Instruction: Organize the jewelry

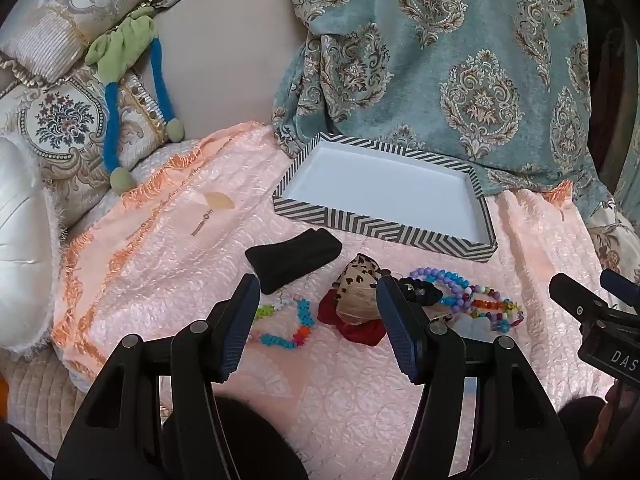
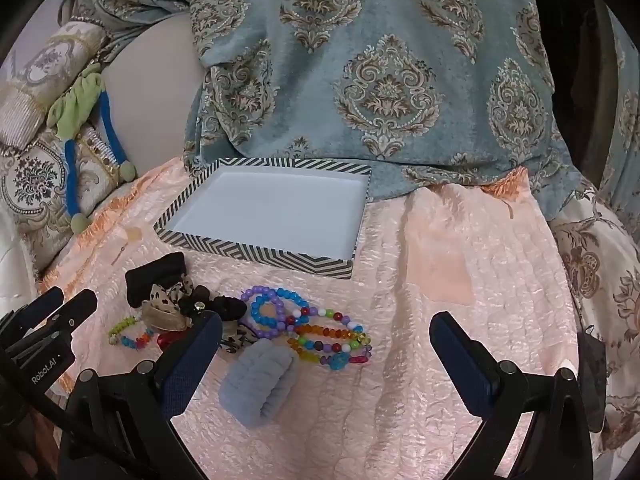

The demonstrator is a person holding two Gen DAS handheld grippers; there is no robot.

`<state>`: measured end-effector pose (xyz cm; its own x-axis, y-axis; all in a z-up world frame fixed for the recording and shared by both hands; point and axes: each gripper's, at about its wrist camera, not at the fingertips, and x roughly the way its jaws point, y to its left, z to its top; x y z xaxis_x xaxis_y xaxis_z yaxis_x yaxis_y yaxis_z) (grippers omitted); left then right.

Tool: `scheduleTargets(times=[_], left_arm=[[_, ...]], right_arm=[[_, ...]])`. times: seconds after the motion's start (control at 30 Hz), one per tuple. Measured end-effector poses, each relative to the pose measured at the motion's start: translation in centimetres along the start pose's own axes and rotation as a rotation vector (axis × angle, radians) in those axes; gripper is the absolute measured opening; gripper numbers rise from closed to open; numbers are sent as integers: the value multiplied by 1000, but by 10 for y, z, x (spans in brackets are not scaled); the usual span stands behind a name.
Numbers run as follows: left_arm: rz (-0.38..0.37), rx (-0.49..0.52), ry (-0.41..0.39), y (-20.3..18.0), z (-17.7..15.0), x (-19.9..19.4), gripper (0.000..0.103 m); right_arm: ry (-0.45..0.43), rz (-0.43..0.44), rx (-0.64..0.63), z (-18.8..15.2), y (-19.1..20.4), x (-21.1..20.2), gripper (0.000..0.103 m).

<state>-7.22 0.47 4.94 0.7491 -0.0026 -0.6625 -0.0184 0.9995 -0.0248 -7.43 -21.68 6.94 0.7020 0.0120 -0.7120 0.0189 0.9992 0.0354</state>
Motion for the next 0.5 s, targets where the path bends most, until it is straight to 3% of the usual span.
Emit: scheduleTargets(times=[0.5], left_arm=[[-9, -8, 13, 0, -1, 2, 61]], right_arm=[[-17, -17, -19, 2, 0, -8, 103]])
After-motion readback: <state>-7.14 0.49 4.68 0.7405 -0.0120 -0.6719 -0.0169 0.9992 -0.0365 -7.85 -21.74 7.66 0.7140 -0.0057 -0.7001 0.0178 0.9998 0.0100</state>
